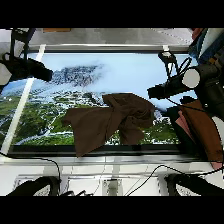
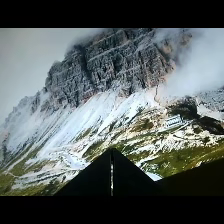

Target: Fold the clothes and pants, and hang the long-sleeved shirts on hangers.

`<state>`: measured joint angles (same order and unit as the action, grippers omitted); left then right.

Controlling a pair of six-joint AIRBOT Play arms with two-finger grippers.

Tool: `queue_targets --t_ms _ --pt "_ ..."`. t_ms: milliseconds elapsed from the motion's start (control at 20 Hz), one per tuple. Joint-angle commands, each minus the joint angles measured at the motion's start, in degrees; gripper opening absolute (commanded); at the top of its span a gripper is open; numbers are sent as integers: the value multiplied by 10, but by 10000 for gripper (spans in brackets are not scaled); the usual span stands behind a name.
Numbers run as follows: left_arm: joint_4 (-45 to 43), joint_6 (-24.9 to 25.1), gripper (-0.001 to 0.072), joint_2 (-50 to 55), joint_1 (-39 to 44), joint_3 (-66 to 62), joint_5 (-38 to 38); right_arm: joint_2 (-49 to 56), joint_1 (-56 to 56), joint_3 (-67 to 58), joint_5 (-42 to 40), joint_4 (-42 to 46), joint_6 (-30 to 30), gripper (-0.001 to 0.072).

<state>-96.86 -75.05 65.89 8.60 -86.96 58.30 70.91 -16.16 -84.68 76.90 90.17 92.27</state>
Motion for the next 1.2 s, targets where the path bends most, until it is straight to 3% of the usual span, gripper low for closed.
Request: queue_targets --t_ms 0,350,500,750,900,1000,1100,1150 --pt "0 0 16 0 0 0 0 0 -1 0 0 0 0 12" --pt "0 0 16 0 0 0 0 0 -1 0 -1 0 0 12" --pt "0 0 16 0 0 0 0 0 1 0 -43 2 -7 12" --pt "0 0 16 0 0 0 0 0 1 12 17 15 -116 11" --pt "27 0 17 2 0 0 0 -7 1 58 51 16 -126 11" --pt "72 -9 17 1 0 0 44 -24 1 94 43 18 -125 11" --pt "74 0 17 1 0 0 145 -52 1 115 49 18 -126 11" --pt "79 44 17 0 0 7 215 -71 1 118 48 19 -128 11"
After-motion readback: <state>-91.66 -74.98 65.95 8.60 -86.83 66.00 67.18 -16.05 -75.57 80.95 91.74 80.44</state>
